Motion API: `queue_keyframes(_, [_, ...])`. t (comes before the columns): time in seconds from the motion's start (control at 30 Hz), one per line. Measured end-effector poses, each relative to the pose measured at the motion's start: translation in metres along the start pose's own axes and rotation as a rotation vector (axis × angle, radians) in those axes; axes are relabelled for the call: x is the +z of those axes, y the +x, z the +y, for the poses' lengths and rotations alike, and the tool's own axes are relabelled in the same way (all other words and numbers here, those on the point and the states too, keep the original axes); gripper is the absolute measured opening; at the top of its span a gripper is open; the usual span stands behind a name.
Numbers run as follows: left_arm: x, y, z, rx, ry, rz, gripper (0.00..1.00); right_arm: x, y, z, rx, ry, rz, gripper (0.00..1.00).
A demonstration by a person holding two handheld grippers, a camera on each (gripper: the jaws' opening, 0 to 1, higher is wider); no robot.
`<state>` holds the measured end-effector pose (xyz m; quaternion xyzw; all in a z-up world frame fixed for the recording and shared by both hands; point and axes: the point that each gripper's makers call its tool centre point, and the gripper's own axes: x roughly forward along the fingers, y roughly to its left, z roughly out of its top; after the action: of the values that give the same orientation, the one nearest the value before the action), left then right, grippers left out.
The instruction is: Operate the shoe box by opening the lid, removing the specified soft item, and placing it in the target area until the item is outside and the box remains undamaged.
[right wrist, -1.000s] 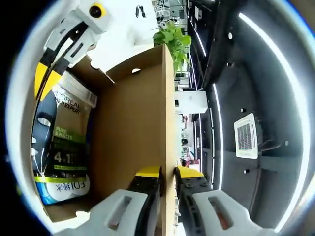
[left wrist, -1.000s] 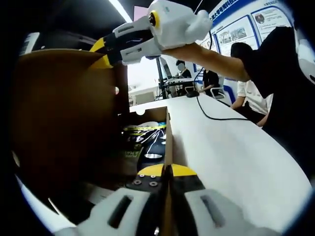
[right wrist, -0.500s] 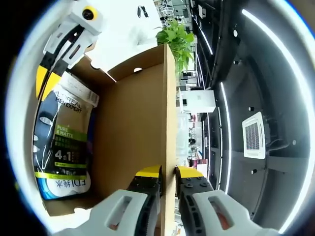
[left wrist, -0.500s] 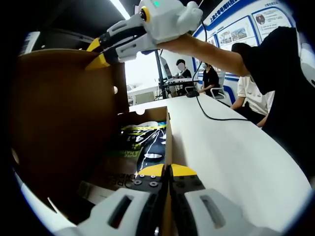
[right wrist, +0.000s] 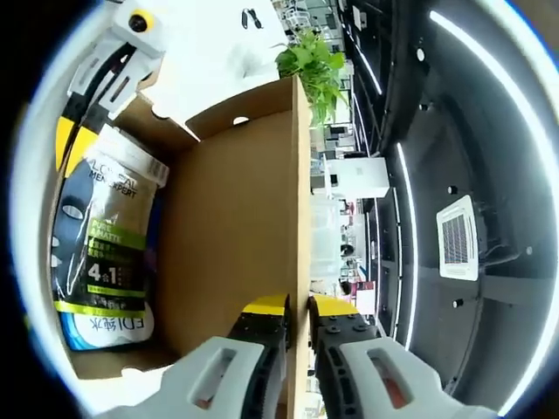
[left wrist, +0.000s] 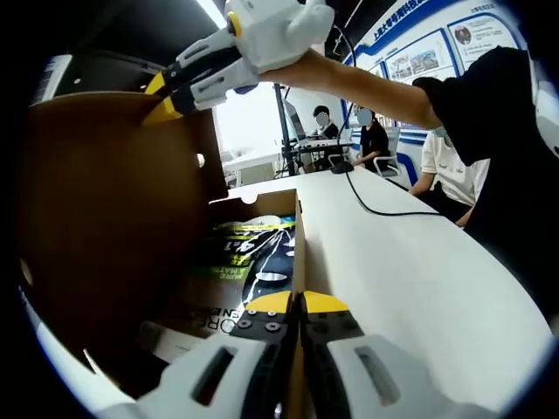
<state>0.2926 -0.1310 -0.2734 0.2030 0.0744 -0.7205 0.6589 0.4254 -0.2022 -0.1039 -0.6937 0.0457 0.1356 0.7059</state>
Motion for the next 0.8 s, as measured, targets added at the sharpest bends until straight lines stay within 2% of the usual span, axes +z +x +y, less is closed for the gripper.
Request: queue_keyframes(0.8, [0.0,-0.002,-0.011,-0.005,-0.013,-0.007,0.03,-0.006,0.018,-0.006,0.091,0.032,-0.005,0.06])
